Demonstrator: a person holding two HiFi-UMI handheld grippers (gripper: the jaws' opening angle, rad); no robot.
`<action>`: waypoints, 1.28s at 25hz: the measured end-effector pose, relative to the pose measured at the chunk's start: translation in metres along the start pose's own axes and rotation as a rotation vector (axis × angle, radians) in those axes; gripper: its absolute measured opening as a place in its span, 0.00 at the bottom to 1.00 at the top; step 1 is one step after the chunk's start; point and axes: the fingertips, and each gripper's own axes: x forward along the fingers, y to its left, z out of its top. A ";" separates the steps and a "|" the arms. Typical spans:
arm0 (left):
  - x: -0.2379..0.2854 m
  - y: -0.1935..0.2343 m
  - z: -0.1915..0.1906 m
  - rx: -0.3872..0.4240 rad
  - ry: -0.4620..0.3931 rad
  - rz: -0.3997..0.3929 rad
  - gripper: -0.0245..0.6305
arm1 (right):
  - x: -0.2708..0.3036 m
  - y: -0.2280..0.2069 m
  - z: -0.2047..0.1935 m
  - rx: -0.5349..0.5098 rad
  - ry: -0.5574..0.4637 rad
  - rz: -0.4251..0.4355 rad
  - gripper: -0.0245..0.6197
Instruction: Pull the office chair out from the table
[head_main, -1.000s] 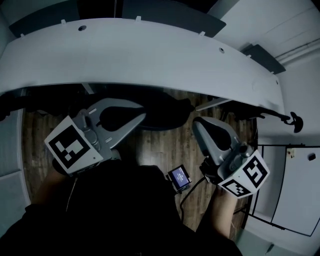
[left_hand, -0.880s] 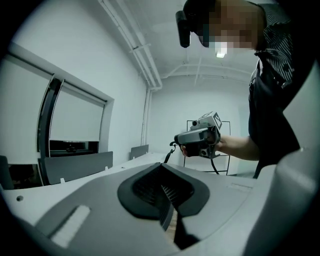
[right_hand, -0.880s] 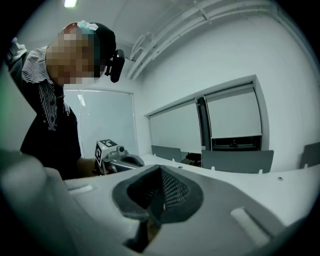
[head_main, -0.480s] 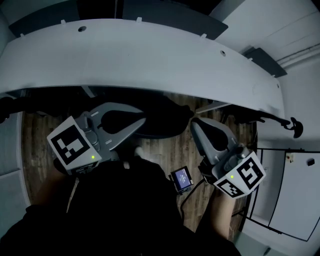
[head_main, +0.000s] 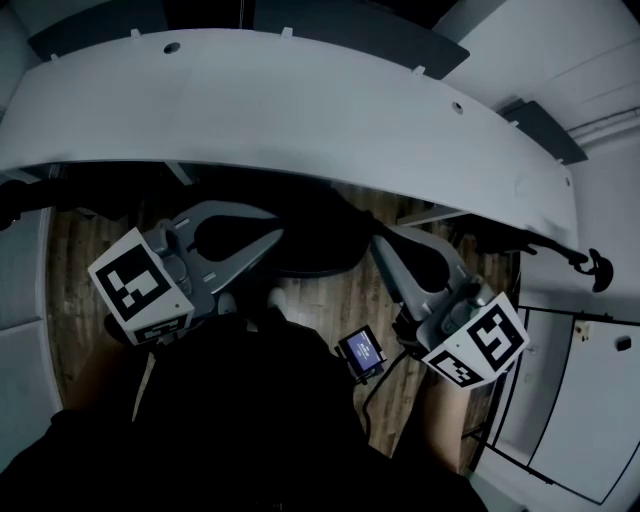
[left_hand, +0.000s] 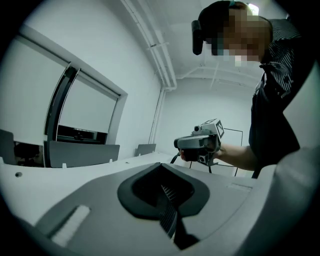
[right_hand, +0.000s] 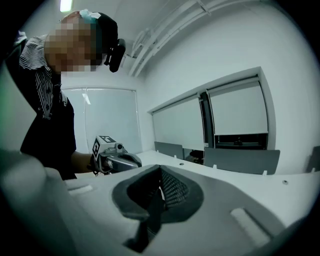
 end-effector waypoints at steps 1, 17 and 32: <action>0.001 0.000 -0.003 0.011 0.013 0.006 0.04 | 0.000 0.000 -0.002 -0.005 0.004 0.007 0.04; 0.007 0.000 -0.043 0.193 0.196 0.023 0.14 | 0.006 -0.004 -0.038 -0.049 0.098 0.011 0.04; 0.012 -0.018 -0.113 0.497 0.503 -0.120 0.51 | 0.025 0.026 -0.081 -0.231 0.292 0.114 0.33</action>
